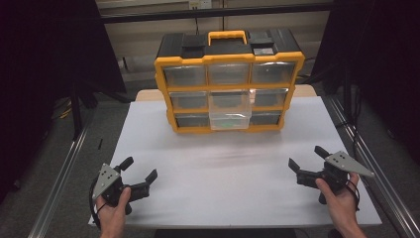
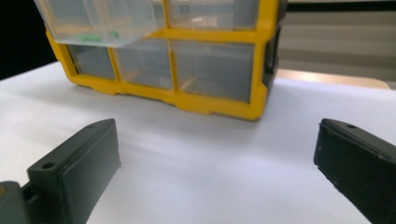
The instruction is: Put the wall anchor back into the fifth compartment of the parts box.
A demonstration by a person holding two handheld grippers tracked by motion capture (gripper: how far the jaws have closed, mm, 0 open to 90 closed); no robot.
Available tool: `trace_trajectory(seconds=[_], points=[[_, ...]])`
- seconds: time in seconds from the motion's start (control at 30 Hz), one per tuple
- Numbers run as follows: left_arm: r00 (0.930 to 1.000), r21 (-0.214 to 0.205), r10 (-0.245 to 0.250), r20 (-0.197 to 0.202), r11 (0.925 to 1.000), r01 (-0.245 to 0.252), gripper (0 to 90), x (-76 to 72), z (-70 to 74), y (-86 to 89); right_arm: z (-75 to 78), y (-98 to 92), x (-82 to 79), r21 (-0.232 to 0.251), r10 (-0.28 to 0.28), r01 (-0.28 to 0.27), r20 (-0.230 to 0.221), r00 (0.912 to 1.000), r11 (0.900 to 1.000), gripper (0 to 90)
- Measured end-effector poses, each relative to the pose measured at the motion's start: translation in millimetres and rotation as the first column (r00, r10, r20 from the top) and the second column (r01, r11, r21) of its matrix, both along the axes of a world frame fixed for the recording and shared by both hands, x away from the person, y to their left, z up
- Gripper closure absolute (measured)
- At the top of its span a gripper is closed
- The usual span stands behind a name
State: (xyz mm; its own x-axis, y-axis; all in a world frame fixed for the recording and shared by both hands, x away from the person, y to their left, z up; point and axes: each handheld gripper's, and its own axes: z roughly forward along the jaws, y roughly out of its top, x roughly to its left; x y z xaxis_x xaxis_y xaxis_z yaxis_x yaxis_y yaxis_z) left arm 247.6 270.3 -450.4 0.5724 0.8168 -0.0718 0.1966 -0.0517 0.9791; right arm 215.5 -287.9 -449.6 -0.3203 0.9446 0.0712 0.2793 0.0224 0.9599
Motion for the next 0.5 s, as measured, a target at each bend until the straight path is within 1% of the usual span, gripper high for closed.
trace_trajectory(seconds=[0.07,0.13,0.17,0.2,0.23,0.27,0.3,0.33,0.37,0.4,0.43,0.47,0.5], points=[[1.0000,0.003,-0.004,0.000,1.0000,0.004,2.7,-0.5,-0.4,-0.9,-1.6,-4.1,-3.7,0.004,-0.002,0.002,-0.002,1.0000,1.0000,0.0],[1.0000,-0.003,0.008,0.003,1.0000,-0.008,2.7,-0.7,-0.4,-2.0,-1.9,-10.0,-8.6,0.012,-0.023,0.023,-0.006,0.9997,0.9997,0.2],[1.0000,0.018,0.000,0.003,0.9998,0.000,2.7,-1.2,-0.5,-2.0,-2.8,-12.6,-10.2,0.005,-0.029,0.029,-0.005,0.9996,0.9996,0.2],[0.9999,0.016,0.014,0.001,0.9998,-0.014,2.6,-1.1,-1.1,-3.0,-4.5,-14.2,-11.7,-0.001,-0.048,0.048,-0.015,0.9987,0.9989,0.2],[0.9999,0.006,0.008,-0.007,0.9999,-0.008,2.6,-0.8,-1.6,-3.8,-6.7,-15.6,-12.5,-0.009,-0.065,0.065,-0.014,0.9978,0.9978,0.4],[1.0000,0.008,-0.001,-0.005,1.0000,0.001,2.6,-0.6,-1.6,-3.5,-8.0,-15.9,-12.8,-0.011,-0.060,0.060,-0.026,0.9979,0.9982,0.4],[1.0000,0.005,0.005,-0.004,1.0000,-0.005,2.6,-1.2,-1.5,-4.5,-8.3,-15.1,-12.7,-0.016,-0.059,0.058,-0.026,0.9979,0.9982,0.4],[1.0000,0.011,0.005,-0.002,0.9999,-0.005,2.6,-1.4,-1.5,-4.5,-7.8,-13.3,-12.9,-0.023,-0.059,0.059,-0.017,0.9981,0.9980,0.4],[0.9999,0.003,0.005,-0.009,1.0000,-0.005,2.6,-1.5,-1.3,-4.5,-7.2,-11.8,-12.4,-0.030,-0.051,0.050,-0.009,0.9987,0.9983,0.2],[1.0000,0.002,0.002,-0.003,1.0000,-0.002,2.6,-1.0,-1.4,-4.1,-6.5,-10.3,-11.8,-0.025,-0.038,0.038,-0.010,0.9992,0.9990,0.4],[1.0000,-0.003,0.003,-0.005,1.0000,-0.003,2.5,-0.8,-1.3,-4.1,-5.9,-8.4,-11.5,-0.019,-0.037,0.037,-0.007,0.9993,0.9991,0.4],[1.0000,-0.006,-0.004,-0.003,1.0000,0.004,2.5,-0.8,-0.9,-3.1,-5.7,-7.4,-11.0,-0.027,-0.028,0.028,-0.006,0.9996,0.9993,0.3],[1.0000,-0.015,-0.003,0.007,0.9999,0.003,2.5,-1.0,-0.4,-1.9,-6.0,-6.6,-10.4,-0.035,-0.024,0.024,-0.006,0.9997,0.9991,0.3]])
